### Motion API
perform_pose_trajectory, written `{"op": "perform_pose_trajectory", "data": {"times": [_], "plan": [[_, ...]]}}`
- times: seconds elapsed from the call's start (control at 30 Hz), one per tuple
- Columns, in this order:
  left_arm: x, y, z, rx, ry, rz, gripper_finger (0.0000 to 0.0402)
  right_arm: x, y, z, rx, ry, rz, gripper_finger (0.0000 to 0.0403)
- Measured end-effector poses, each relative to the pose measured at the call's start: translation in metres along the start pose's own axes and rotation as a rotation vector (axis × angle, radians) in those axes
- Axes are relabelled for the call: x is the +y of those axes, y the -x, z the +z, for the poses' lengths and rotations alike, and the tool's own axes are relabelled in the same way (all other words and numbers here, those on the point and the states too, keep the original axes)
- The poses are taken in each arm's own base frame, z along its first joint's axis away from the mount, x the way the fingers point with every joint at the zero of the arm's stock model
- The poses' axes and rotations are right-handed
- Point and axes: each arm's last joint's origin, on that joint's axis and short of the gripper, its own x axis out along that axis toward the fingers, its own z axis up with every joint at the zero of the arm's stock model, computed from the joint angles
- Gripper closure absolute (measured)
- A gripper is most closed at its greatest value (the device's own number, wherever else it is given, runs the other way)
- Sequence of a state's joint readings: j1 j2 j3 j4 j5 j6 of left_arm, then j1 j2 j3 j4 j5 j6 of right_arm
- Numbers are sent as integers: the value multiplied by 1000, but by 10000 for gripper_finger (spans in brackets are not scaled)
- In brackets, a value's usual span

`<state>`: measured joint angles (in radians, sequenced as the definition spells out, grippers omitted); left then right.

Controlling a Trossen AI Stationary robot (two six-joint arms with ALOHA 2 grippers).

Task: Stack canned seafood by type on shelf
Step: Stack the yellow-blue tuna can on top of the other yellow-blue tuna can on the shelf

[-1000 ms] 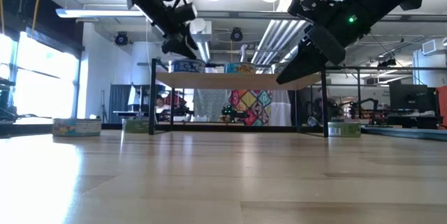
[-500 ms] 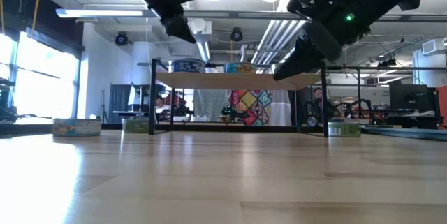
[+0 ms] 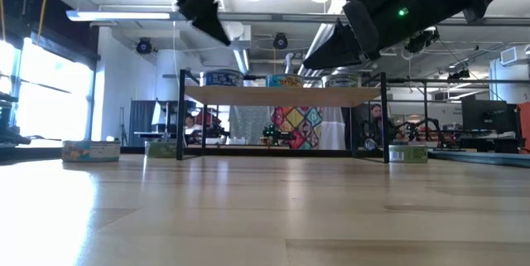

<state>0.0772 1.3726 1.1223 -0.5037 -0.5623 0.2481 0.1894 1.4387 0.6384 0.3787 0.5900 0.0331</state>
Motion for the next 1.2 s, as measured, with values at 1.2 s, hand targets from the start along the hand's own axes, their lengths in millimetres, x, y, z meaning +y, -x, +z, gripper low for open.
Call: {"op": "perform_pose_trajectory", "data": {"times": [1.2], "plan": [[-125,-18,-137,-303,411,-206,147,37,58,42,694,-83,403,204]]}}
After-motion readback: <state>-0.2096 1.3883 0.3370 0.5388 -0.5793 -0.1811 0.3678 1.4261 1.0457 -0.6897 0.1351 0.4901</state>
